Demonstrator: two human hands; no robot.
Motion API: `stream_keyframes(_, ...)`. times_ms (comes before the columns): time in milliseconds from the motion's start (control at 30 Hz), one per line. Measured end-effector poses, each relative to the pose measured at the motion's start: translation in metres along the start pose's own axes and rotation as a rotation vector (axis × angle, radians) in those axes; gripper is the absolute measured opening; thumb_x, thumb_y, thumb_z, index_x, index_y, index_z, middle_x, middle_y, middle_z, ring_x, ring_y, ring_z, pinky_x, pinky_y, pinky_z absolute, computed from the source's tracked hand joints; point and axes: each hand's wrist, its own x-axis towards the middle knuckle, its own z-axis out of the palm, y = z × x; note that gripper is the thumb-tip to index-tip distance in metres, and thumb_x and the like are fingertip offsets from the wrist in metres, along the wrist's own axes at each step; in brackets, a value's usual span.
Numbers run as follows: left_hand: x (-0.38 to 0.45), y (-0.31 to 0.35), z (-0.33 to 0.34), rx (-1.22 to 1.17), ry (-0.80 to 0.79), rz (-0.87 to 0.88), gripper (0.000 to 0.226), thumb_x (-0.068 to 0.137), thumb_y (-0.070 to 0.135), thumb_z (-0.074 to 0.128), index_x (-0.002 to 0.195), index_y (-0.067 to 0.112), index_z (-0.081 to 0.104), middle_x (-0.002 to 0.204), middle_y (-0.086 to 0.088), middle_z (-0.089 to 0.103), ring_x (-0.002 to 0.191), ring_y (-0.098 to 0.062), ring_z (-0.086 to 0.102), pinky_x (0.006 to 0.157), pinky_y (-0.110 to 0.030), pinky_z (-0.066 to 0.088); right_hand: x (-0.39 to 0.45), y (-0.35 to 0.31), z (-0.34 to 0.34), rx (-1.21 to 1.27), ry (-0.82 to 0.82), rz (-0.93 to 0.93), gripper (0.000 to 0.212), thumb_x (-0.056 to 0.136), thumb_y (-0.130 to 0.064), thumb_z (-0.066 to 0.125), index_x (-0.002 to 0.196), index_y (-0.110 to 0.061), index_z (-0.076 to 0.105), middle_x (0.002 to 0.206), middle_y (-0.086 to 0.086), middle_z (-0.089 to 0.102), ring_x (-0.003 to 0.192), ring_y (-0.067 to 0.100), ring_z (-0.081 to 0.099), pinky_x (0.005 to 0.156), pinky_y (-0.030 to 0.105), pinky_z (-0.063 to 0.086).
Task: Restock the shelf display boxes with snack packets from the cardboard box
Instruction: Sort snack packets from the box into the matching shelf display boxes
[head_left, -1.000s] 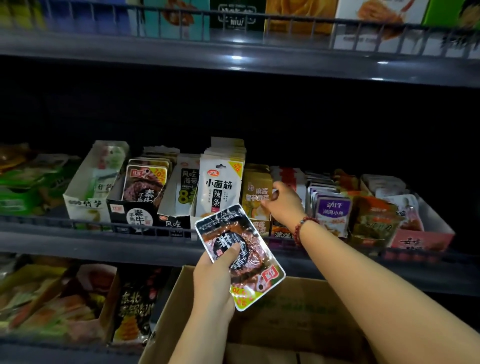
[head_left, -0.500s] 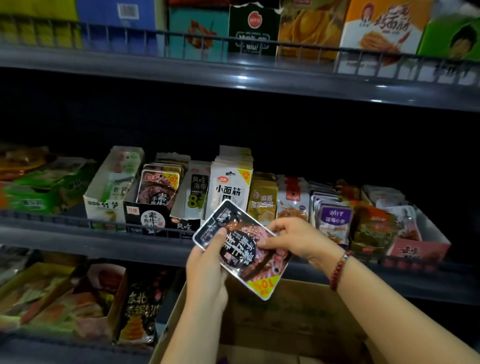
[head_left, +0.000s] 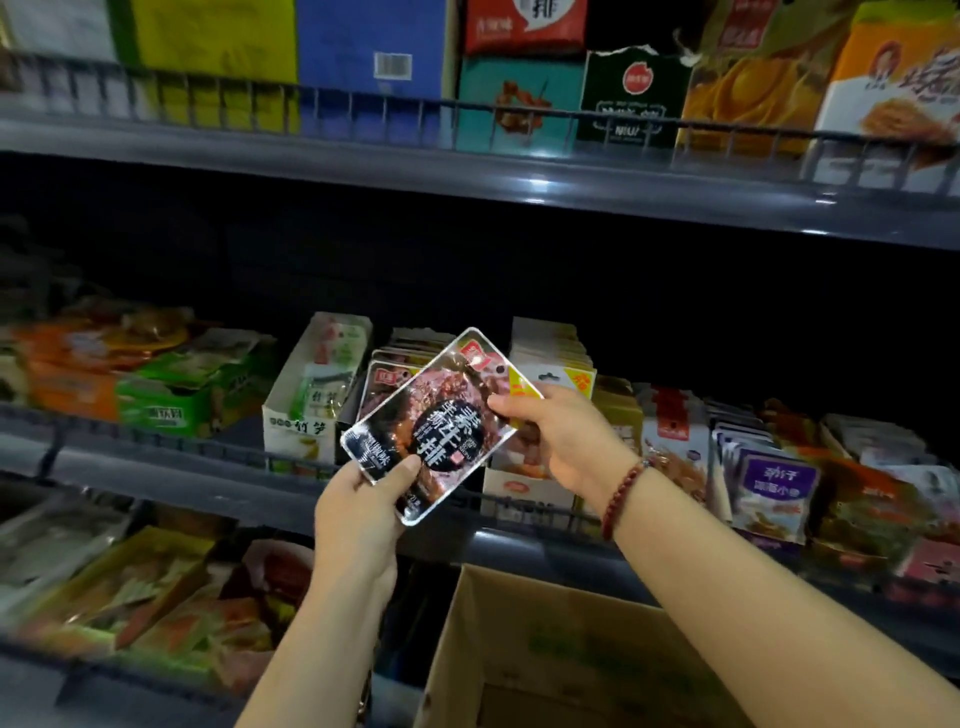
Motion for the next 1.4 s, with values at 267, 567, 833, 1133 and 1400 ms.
stream_keyframes(267,0.055,-0.032,-0.021,0.875,0.110,0.621,0.051,0.094,0.011,0.058,0.143,0.008,0.044,0.147,-0.008,0.044,0.135,-0.022,0.040,0.108,-0.034,0.035,0.068,-0.017,0.053,-0.377,0.312,-0.437,0.022,0.088,-0.020,0.067,0.074,-0.030,0.054,0.077,-0.013,0.061,0.074,0.006,0.060,0.068,0.025,0.052)
stream_keyframes(567,0.082,-0.070,-0.035,1.364,-0.062,0.873,0.091,0.070,0.004,0.075,0.149,0.007,0.030,0.155,-0.017,0.031,0.141,-0.034,0.033,0.105,-0.051,0.038,0.120,0.006,0.089,-0.805,0.224,-0.429,0.012,0.092,-0.022,0.060,0.103,-0.019,0.064,0.087,-0.005,0.062,0.076,0.011,0.056,0.062,0.022,0.041)
stream_keyframes(833,0.077,-0.068,-0.034,1.350,-0.097,0.775,0.081,0.085,0.005,0.060,0.154,0.012,0.019,0.161,-0.011,0.010,0.149,-0.027,0.012,0.114,-0.047,0.028,0.110,0.048,0.089,-0.774,0.141,-0.274,0.042,0.092,-0.019,0.061,0.132,-0.021,0.046,0.119,-0.001,0.059,0.096,0.013,0.058,0.080,0.027,0.050)
stream_keyframes(1133,0.020,-0.041,-0.016,1.181,-0.146,0.796,0.052,0.093,0.012,0.055,0.144,0.014,0.044,0.154,-0.009,0.033,0.138,-0.023,0.038,0.101,-0.036,0.041,0.015,0.045,0.041,-0.740,0.040,-0.370,0.045,0.092,-0.016,0.059,0.135,-0.021,0.046,0.121,-0.004,0.055,0.110,0.008,0.053,0.100,0.030,0.046)
stream_keyframes(1400,-0.076,-0.039,0.003,0.982,-0.389,0.817,0.024,0.090,0.006,0.055,0.108,0.014,0.069,0.105,0.006,0.061,0.095,0.004,0.050,0.086,0.002,0.034,-0.110,0.052,-0.049,-0.927,-0.028,-0.395,0.033,0.090,-0.024,0.062,0.120,-0.033,0.053,0.101,-0.020,0.052,0.095,-0.005,0.051,0.078,0.013,0.046)
